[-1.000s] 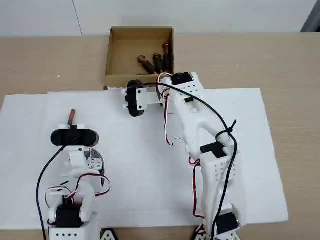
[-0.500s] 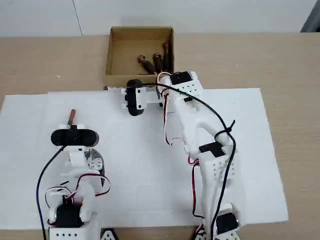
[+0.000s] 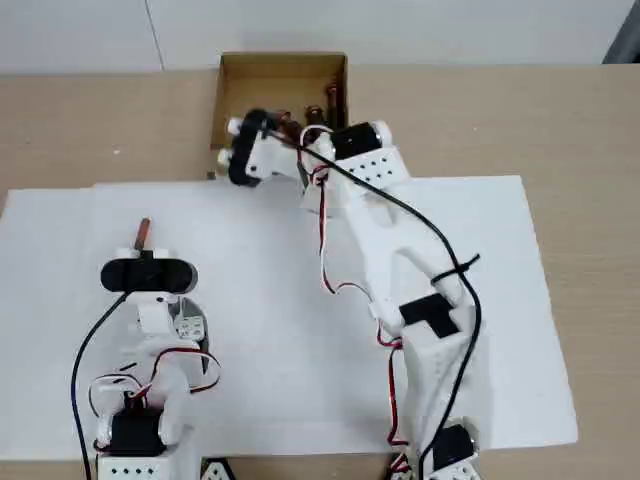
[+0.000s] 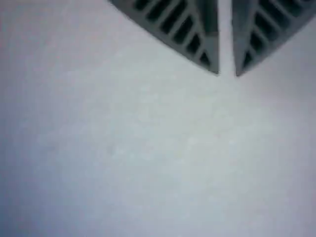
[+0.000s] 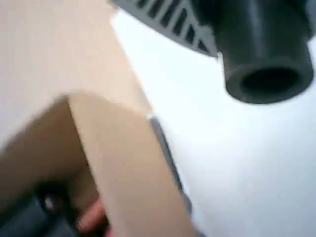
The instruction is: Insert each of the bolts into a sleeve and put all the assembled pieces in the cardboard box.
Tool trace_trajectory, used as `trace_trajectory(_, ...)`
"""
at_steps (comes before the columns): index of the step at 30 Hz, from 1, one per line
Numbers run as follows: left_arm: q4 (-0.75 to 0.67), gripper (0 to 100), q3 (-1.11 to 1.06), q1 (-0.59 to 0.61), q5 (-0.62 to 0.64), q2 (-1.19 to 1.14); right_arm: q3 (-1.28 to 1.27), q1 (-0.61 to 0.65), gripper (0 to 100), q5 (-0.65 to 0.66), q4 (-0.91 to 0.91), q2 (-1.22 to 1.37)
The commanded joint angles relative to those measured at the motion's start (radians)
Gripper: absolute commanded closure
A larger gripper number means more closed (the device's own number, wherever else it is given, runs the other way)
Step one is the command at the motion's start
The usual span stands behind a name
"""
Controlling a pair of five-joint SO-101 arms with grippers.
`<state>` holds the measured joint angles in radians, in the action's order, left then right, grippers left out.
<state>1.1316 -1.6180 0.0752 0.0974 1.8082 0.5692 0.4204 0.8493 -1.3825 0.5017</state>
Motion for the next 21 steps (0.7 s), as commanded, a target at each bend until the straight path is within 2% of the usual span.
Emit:
trace_trajectory(1, 0.000, 99, 0.010, 0.006, 0.006, 0.008, 0.054, 0.002, 99.3, -0.132, -0.059, -0.142)
trace_trajectory(10, 0.000, 99, 0.010, 0.002, 0.006, 0.008, 0.054, -0.019, 99.5, -0.342, -0.173, -0.354)
trace_trajectory(21, 0.002, 99, 0.010, 0.006, 0.006, 0.008, 0.049, -0.113, 99.5, -0.474, -0.329, -0.561)
